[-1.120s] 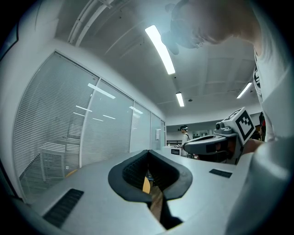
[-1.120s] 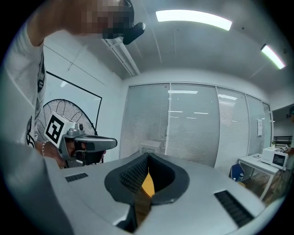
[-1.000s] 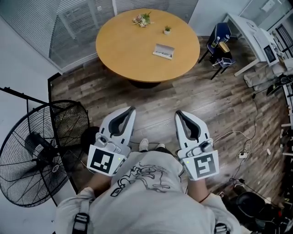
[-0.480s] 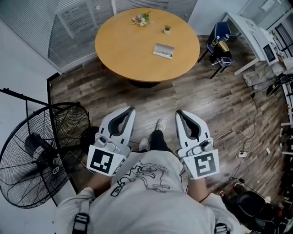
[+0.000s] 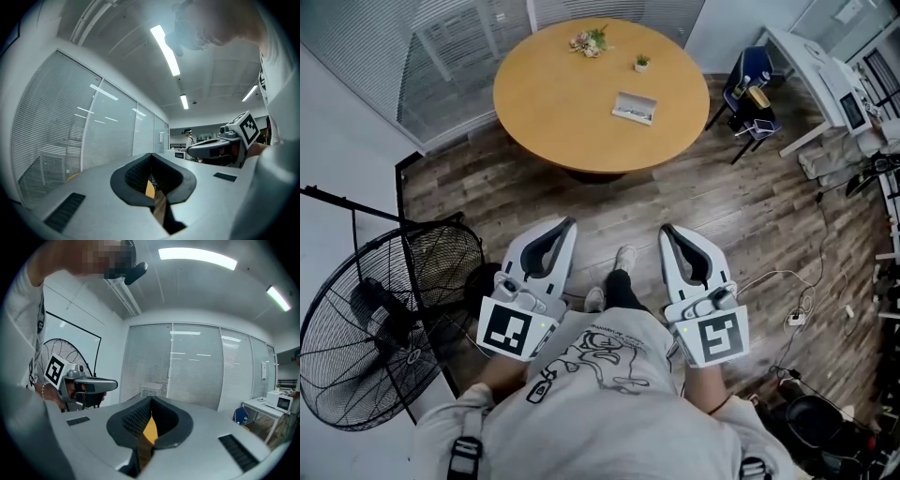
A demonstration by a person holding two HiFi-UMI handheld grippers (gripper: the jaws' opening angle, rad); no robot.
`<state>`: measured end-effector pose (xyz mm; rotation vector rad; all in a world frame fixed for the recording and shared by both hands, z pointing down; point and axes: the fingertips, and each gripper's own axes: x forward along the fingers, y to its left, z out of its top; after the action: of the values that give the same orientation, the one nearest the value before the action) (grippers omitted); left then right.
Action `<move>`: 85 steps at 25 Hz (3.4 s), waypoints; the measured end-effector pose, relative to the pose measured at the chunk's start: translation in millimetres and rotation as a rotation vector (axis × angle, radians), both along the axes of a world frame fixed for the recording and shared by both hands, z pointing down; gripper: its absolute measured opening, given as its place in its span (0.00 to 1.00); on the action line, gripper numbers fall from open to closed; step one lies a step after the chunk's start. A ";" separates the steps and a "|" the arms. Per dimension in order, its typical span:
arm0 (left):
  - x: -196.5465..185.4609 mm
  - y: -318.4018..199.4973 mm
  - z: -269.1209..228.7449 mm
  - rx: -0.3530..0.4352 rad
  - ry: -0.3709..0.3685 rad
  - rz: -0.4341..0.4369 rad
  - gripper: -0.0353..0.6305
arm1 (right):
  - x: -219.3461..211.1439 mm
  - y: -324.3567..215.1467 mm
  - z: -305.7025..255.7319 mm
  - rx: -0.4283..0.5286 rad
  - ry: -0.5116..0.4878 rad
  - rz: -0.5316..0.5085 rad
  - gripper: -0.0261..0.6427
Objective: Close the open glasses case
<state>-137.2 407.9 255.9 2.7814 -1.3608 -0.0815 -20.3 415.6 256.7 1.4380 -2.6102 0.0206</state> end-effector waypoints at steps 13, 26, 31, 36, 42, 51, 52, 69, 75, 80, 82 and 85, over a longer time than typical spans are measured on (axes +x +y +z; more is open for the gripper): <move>21.3 -38.5 -2.0 0.005 -0.010 0.000 0.09 | 22.8 -37.3 8.5 -0.031 0.031 -0.007 0.05; 55.1 -86.4 -3.3 0.008 -0.016 0.001 0.09 | 59.3 -83.6 9.5 -0.028 0.037 -0.003 0.05; 68.2 -105.0 -0.1 0.003 -0.013 -0.001 0.09 | 72.1 -103.1 11.4 -0.031 0.027 0.002 0.05; 80.6 -126.6 -0.6 0.003 -0.016 -0.002 0.09 | 78.0 -128.5 -2.1 0.022 -0.058 0.008 0.05; 93.5 -154.5 -1.6 0.002 -0.017 -0.012 0.09 | 91.4 -157.1 -1.8 0.018 -0.067 -0.001 0.05; 116.2 -197.0 -0.5 -0.008 -0.027 -0.032 0.09 | 116.4 -198.6 7.9 -0.020 -0.006 -0.042 0.05; 119.3 -202.5 -0.7 -0.008 -0.026 -0.033 0.09 | 119.7 -203.4 9.4 -0.028 -0.003 -0.044 0.05; 168.1 -270.0 2.8 -0.021 -0.043 -0.055 0.09 | 166.4 -273.1 12.1 -0.032 -0.015 -0.080 0.05; 187.2 -282.6 6.6 -0.020 -0.051 -0.050 0.09 | 187.6 -285.3 19.6 -0.041 -0.032 -0.058 0.05; 198.3 -290.1 8.4 -0.023 -0.055 -0.050 0.09 | 194.5 -296.6 10.6 0.000 -0.053 -0.067 0.05; 201.1 -291.4 9.9 -0.026 -0.053 -0.050 0.09 | 197.5 -297.8 13.3 -0.004 -0.038 -0.072 0.05; 204.2 -292.1 11.9 -0.030 -0.051 -0.051 0.09 | 201.9 -297.9 18.2 -0.017 -0.025 -0.076 0.05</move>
<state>67.0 115.8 267.9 2.7434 -1.4322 0.0082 181.7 117.7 274.8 1.3407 -2.6752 0.0521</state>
